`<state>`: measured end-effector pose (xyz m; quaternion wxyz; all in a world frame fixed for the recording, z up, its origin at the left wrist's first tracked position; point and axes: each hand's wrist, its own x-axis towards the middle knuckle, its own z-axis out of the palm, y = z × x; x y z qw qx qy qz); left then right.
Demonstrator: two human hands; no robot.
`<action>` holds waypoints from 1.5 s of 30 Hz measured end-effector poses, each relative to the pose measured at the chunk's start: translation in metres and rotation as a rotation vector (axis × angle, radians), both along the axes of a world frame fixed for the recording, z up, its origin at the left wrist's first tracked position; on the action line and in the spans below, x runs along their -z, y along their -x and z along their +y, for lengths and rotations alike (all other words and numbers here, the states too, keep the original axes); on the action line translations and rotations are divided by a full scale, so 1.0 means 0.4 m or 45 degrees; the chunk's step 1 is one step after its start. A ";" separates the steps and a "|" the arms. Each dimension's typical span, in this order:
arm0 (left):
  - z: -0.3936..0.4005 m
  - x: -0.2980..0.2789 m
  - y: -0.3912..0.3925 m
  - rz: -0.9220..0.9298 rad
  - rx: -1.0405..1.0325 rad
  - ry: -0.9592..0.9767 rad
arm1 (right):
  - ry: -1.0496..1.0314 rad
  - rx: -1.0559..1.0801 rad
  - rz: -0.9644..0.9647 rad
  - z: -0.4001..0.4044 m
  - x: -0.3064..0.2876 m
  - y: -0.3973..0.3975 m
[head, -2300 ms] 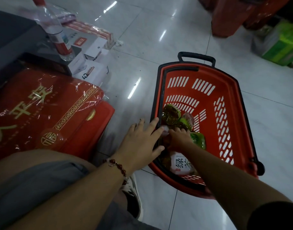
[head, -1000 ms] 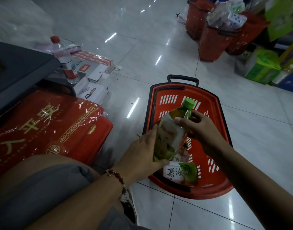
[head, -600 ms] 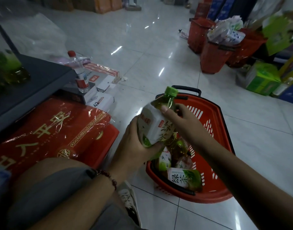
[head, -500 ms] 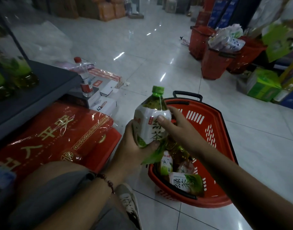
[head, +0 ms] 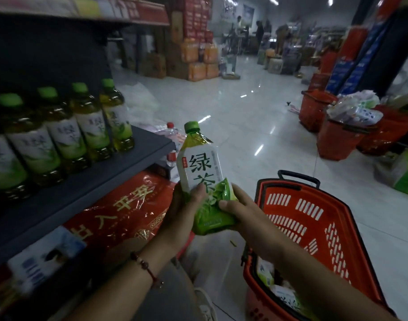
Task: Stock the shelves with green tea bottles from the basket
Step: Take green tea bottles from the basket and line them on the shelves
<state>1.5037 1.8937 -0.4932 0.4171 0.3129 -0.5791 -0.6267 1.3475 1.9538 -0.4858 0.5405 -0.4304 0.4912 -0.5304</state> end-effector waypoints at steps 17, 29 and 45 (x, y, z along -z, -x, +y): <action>0.054 -0.542 -0.360 -0.395 -0.259 0.452 | 0.431 -0.361 0.072 -0.081 -0.448 -0.303; 0.041 -0.786 -0.536 -0.408 -0.572 0.610 | 0.597 -0.503 0.047 -0.160 -0.706 -0.510; -0.193 -0.863 -0.560 -0.322 -0.897 0.721 | 0.677 -0.511 0.052 -0.406 -0.870 -0.585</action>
